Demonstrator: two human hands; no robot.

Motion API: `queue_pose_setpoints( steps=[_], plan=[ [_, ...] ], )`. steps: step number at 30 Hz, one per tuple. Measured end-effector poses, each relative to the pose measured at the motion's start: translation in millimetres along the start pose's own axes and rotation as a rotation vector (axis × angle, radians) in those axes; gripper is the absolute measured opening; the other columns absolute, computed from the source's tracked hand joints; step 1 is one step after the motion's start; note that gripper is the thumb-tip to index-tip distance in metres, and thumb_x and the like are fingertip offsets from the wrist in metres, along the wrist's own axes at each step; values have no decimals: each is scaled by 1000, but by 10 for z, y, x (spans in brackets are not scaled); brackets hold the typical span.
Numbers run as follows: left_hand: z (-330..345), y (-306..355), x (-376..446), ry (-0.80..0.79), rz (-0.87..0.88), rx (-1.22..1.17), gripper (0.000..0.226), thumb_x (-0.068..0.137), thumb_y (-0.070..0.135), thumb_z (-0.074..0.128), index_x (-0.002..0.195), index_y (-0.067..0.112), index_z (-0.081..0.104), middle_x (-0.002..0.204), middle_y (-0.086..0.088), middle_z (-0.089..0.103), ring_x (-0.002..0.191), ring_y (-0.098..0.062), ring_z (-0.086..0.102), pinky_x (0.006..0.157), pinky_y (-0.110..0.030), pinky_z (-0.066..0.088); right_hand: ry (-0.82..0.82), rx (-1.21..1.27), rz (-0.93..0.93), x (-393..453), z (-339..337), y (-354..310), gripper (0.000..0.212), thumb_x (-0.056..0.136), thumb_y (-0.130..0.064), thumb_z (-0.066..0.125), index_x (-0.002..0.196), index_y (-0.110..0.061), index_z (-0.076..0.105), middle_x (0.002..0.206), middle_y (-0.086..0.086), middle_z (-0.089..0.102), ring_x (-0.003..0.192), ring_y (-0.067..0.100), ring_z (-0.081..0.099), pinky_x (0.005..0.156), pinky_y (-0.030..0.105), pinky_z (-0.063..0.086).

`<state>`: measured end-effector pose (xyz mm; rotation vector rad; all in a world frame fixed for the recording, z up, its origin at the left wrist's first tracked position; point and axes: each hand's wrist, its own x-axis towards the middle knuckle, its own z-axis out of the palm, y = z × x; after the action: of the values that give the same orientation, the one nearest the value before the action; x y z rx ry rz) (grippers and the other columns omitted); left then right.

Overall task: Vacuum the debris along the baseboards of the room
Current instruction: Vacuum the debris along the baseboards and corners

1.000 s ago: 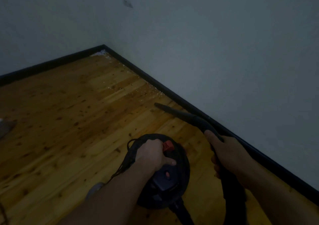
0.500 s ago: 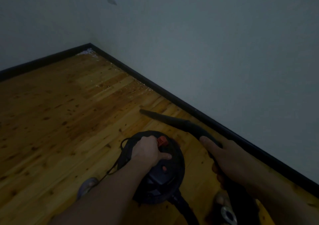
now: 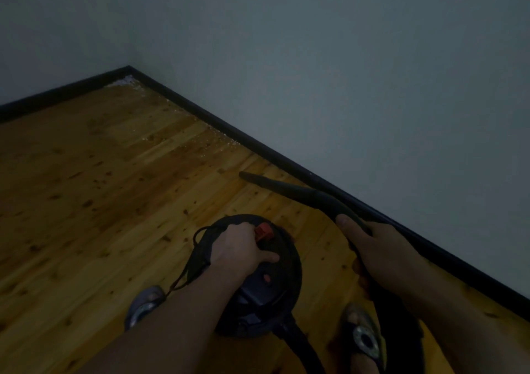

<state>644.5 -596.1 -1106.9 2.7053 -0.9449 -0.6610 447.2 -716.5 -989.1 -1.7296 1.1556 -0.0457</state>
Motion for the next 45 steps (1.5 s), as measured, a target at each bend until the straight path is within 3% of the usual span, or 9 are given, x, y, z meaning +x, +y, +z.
queue_pose_setpoints(
  steps=[11, 19, 23, 29, 37, 41, 45],
  plan=[
    [-58, 17, 138, 12, -9, -7, 63, 65, 68, 85, 98, 22, 59, 94, 3, 64, 87, -20, 63, 66, -36, 52, 52, 43, 5, 324, -17, -80, 53, 101, -57, 52, 80, -9, 55, 50, 5, 55, 38, 18, 52, 46, 31, 50],
    [-179, -28, 342, -7, -35, -46, 60, 65, 66, 87, 94, 22, 58, 86, 6, 60, 81, -18, 59, 60, -33, 44, 23, 139, 8, 687, 92, -307, 49, 101, -54, 54, 80, -10, 52, 52, 5, 52, 40, 19, 50, 46, 30, 48],
    [-269, -83, 501, -5, -44, -56, 60, 65, 66, 87, 95, 22, 60, 86, 6, 60, 82, -19, 60, 65, -35, 50, 25, 152, -5, 884, 173, -423, 50, 101, -55, 55, 78, -11, 53, 53, 7, 54, 42, 21, 52, 47, 32, 49],
    [-428, -180, 735, 7, -42, -56, 56, 66, 64, 87, 79, 25, 49, 82, 7, 56, 76, -16, 54, 53, -32, 34, 32, 167, 11, 1185, 282, -627, 49, 101, -53, 55, 78, -10, 52, 53, 8, 53, 40, 21, 51, 46, 33, 49],
    [-623, -356, 1032, 0, -70, -70, 56, 67, 64, 87, 85, 22, 54, 84, 5, 58, 76, -17, 56, 53, -32, 35, -26, 134, 35, 1445, 361, -936, 47, 103, -51, 53, 88, -7, 57, 55, 7, 53, 39, 18, 50, 41, 27, 48],
    [-686, -412, 1111, -21, -107, -101, 58, 70, 61, 87, 98, 21, 56, 94, 4, 61, 88, -23, 62, 65, -34, 45, -76, 115, 34, 1419, 387, -999, 45, 103, -51, 54, 83, -10, 52, 52, 5, 51, 38, 17, 48, 41, 27, 46],
    [-702, -439, 1094, -44, -118, -104, 51, 74, 57, 86, 89, 20, 55, 84, 3, 59, 72, -16, 55, 59, -33, 44, -118, 113, 43, 1330, 447, -1007, 46, 102, -52, 54, 80, -12, 49, 51, 4, 48, 37, 18, 45, 42, 28, 45]
  ],
)
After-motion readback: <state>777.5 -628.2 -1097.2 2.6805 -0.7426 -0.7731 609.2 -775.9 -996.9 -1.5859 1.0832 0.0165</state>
